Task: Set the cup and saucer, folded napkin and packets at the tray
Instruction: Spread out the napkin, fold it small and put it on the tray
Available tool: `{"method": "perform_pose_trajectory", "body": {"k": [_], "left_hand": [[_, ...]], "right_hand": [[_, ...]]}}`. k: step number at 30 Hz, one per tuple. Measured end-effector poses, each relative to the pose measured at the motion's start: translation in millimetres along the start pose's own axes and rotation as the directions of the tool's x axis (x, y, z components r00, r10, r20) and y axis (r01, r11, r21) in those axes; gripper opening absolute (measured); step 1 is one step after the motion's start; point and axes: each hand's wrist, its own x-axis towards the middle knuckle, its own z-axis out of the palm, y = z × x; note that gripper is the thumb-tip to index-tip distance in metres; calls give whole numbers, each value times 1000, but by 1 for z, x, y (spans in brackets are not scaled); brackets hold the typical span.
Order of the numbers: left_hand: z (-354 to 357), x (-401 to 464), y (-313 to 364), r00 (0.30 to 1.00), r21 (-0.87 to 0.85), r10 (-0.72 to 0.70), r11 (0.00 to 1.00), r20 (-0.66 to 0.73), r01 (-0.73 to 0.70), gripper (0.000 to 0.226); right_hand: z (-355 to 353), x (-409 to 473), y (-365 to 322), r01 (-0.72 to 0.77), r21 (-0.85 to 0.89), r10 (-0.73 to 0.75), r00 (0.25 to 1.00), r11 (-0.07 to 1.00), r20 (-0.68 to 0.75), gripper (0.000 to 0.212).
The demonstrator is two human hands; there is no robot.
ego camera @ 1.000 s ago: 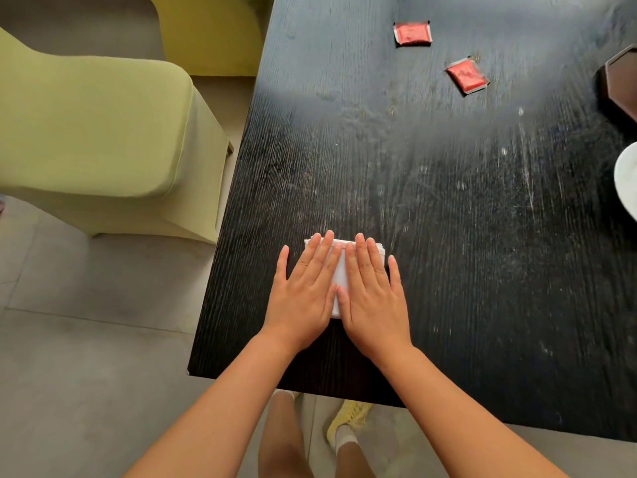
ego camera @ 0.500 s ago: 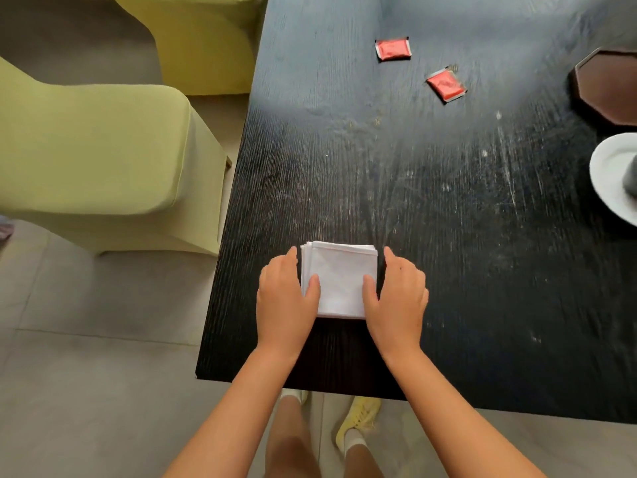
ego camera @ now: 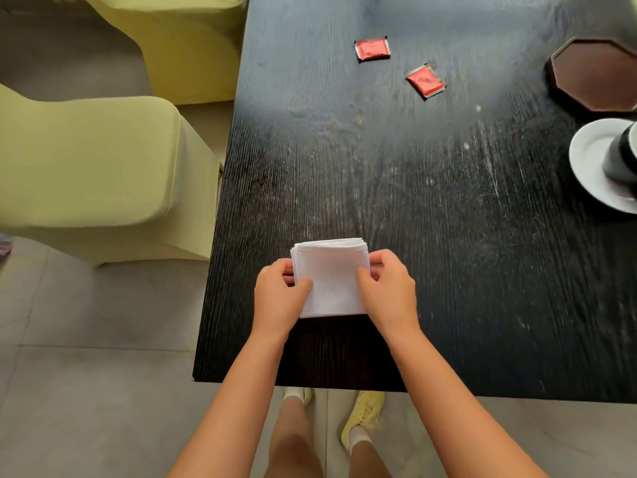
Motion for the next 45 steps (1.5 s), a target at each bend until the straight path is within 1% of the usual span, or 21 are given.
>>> {"method": "perform_pose_trajectory", "body": {"k": [2,4,7,9,11,12,14,15,16,17,19,21,22,25,29,32,34,36,40,45], "left_hand": [[-3,-3,3,999,-150,-14,988,51,22,24],[-6,-6,11,987,-255,-56,962,153,94,23],[-9,-12,27,938,-311,-153,916,312,253,22],[-10,-15,39,905,-363,-185,871,383,331,32],[-10,-19,52,859,-374,-199,837,471,400,47],[-11,-22,60,827,-348,-211,832,520,431,48],[-12,-32,76,760,-294,-231,823,607,485,38],[-12,-38,85,737,-289,-225,817,637,499,33],[-12,-45,95,732,-303,-206,812,650,499,29],[-10,-53,104,744,-332,-180,810,644,483,26],[-6,-70,124,809,-400,-102,829,579,391,20],[0,-89,145,874,-430,-7,869,485,245,16],[4,-99,156,896,-429,40,887,441,172,15],[17,-131,191,935,-428,163,904,316,-12,12],[40,-165,234,927,-473,291,868,235,-152,12],[58,-185,257,903,-492,368,842,221,-222,14],[69,-194,266,887,-495,405,831,223,-255,13],[79,-200,272,877,-501,423,824,228,-267,14],[97,-200,284,861,-479,439,831,255,-282,12],[122,-182,297,857,-432,436,852,274,-296,13]], "right_hand": [[-11,0,-4,12,102,-15,1000,995,22,9],[-28,-1,-10,37,169,-44,998,985,38,11],[-54,-6,-21,53,275,-75,995,960,72,10],[-74,-11,-27,69,330,-99,992,941,76,10],[-93,-18,-33,81,397,-122,989,914,80,12],[-103,-22,-36,87,423,-135,987,902,84,12],[-124,-30,-41,101,450,-158,983,887,90,11],[-134,-35,-43,111,459,-169,982,881,88,10],[-145,-39,-45,119,469,-178,981,875,82,10],[-156,-42,-46,127,478,-182,981,869,71,9],[-179,-51,-48,144,490,-189,981,859,44,9],[-203,-60,-49,160,504,-198,980,849,21,9],[-216,-64,-50,169,514,-202,979,841,8,9],[-258,-80,-51,199,562,-219,975,803,-32,11],[-316,-101,-46,268,597,-296,954,756,-53,28],[-350,-113,-34,284,592,-320,946,754,-46,38],[-366,-117,-27,299,574,-320,945,762,-67,42],[-377,-115,-22,322,567,-318,942,758,-110,42],[-390,-103,-14,387,543,-323,922,746,-214,35],[-406,-66,-4,376,507,-305,927,776,-220,36]]}}
